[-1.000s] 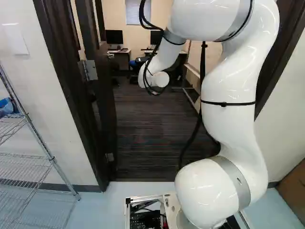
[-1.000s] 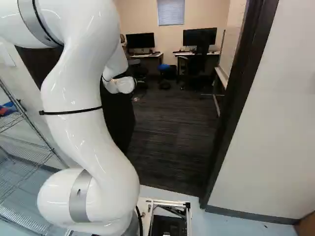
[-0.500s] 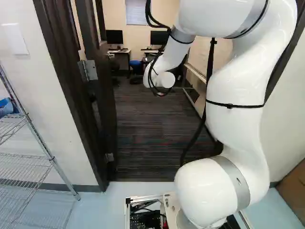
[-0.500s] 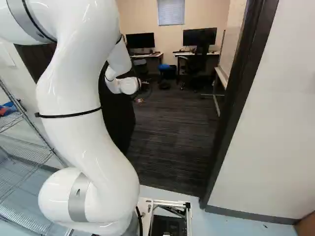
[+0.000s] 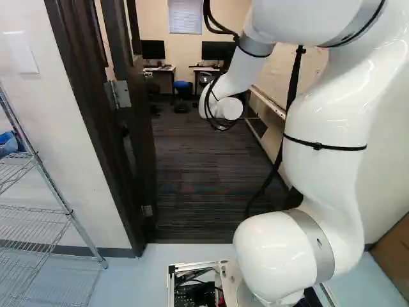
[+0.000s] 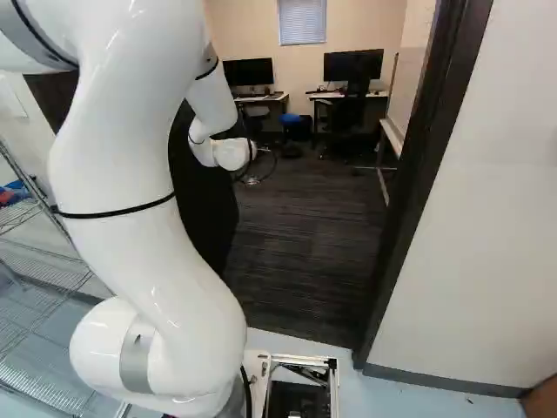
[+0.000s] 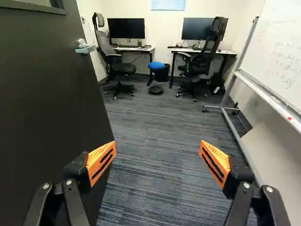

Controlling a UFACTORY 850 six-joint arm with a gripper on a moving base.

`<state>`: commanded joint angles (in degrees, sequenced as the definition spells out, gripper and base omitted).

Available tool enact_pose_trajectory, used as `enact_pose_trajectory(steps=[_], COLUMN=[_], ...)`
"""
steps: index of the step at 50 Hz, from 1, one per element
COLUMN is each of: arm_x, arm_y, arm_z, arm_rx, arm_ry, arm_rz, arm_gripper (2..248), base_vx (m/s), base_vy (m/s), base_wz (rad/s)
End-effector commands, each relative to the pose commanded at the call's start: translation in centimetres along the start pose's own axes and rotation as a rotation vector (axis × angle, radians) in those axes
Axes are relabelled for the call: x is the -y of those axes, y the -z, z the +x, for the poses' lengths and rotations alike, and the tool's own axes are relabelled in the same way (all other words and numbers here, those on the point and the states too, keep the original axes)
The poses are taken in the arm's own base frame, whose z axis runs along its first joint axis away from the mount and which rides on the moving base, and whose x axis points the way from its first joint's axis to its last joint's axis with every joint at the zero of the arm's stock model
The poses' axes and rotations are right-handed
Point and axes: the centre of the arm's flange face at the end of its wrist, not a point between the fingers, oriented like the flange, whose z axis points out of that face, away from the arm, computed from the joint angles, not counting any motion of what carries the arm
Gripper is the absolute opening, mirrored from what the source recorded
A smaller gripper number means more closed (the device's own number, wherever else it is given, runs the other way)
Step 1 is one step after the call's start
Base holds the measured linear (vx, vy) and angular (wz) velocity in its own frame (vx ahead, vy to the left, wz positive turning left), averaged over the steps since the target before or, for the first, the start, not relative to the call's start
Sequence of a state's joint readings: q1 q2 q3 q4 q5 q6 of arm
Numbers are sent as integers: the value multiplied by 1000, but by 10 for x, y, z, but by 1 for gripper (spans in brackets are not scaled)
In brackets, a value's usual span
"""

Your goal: Open the door and move inside

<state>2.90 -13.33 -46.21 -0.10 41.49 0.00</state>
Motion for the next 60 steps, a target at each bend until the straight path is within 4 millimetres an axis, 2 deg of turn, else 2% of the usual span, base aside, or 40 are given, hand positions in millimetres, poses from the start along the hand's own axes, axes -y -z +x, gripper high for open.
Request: enact_pose_trajectory(steps=[28,45,60], arm_x=[-11,-11,-12], arm_y=[49,53,66], arm_z=[-11,-14,-21], arm_rx=[13,14,17], arm_ry=[-11,-11,-11], arm_rz=[-25,-26,-28], arm_gripper=[247,247,247], base_vx=[0,0,0], base_vy=[0,0,0], base_wz=[0,0,0])
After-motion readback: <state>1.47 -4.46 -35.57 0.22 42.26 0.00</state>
